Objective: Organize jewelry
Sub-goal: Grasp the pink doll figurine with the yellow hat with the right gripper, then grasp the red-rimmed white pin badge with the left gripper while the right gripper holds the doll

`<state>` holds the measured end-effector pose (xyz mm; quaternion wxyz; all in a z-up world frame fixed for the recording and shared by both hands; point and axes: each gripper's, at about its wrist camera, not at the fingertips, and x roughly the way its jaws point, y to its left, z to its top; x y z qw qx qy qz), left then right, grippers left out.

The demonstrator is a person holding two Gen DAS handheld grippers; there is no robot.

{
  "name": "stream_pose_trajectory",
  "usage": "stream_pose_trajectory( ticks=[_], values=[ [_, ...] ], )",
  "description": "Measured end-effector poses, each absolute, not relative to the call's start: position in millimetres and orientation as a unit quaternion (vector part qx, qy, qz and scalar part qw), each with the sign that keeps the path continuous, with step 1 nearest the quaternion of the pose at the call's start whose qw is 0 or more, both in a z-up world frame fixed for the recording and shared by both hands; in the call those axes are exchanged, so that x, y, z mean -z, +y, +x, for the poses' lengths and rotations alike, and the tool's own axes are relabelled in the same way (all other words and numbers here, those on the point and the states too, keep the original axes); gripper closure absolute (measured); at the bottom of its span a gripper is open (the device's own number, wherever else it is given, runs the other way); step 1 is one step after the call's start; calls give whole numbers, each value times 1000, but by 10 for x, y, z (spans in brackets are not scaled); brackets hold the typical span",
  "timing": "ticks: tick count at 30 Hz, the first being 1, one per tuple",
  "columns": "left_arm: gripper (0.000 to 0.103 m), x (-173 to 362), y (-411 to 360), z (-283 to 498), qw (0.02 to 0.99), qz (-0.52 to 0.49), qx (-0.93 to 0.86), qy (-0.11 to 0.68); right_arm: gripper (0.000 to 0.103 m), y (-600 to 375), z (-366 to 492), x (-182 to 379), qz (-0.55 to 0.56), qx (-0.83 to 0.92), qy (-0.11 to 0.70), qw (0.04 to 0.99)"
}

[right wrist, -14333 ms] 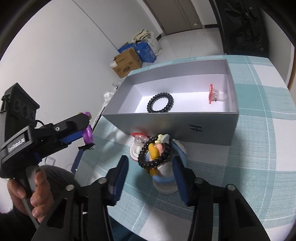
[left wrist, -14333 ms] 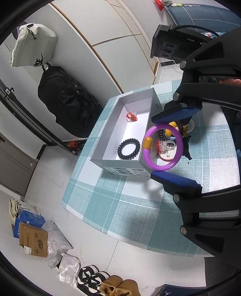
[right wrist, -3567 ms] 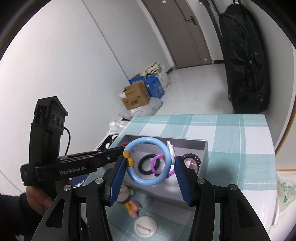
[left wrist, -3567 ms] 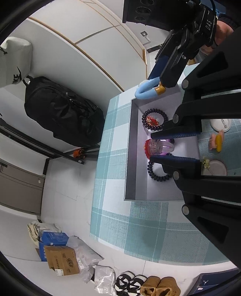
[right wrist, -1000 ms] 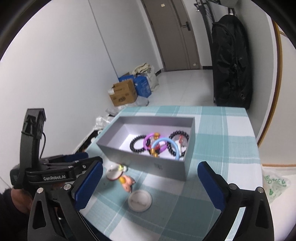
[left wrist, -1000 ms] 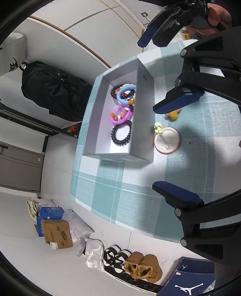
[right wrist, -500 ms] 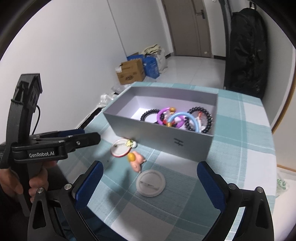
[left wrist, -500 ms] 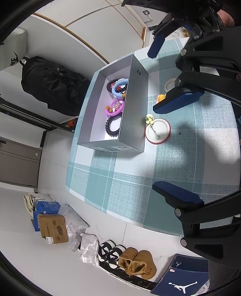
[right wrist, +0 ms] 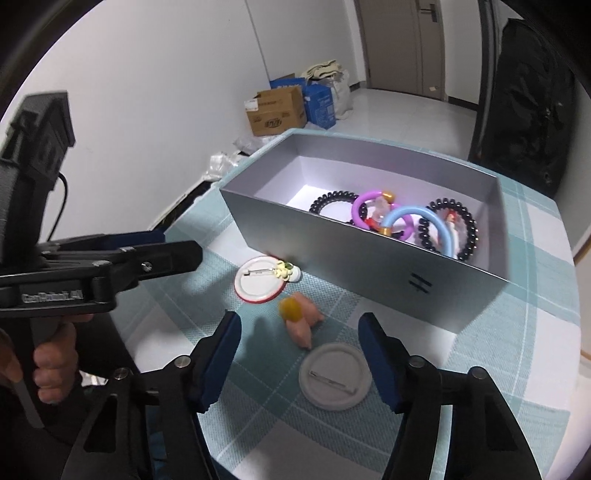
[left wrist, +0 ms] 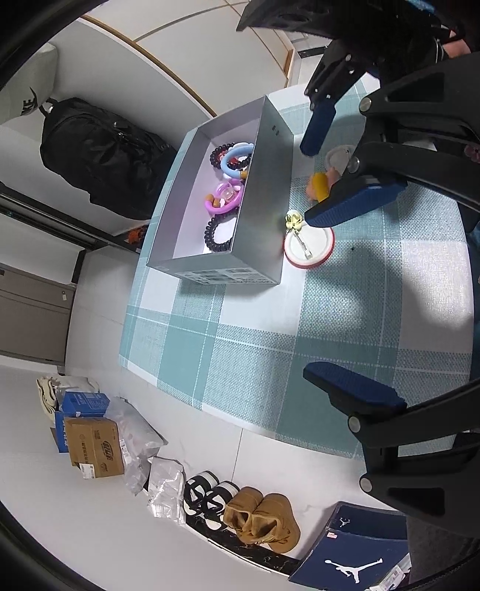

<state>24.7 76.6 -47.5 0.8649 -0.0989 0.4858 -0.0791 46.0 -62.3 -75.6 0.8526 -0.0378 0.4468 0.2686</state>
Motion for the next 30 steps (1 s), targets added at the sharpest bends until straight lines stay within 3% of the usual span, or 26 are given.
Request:
stream_pose_trajectory(
  ticks=[4, 8, 30],
  values=[
    [32, 470, 787, 243, 865, -98, 82, 485, 54, -562, 510, 805, -48, -267, 455, 848],
    [32, 466, 820, 252, 864, -104, 85, 485, 76, -508, 535, 823, -59, -265, 457, 847],
    [32, 502, 794, 261, 857, -103, 92, 496, 79, -559, 593, 792, -34, -268, 460, 845]
  ],
)
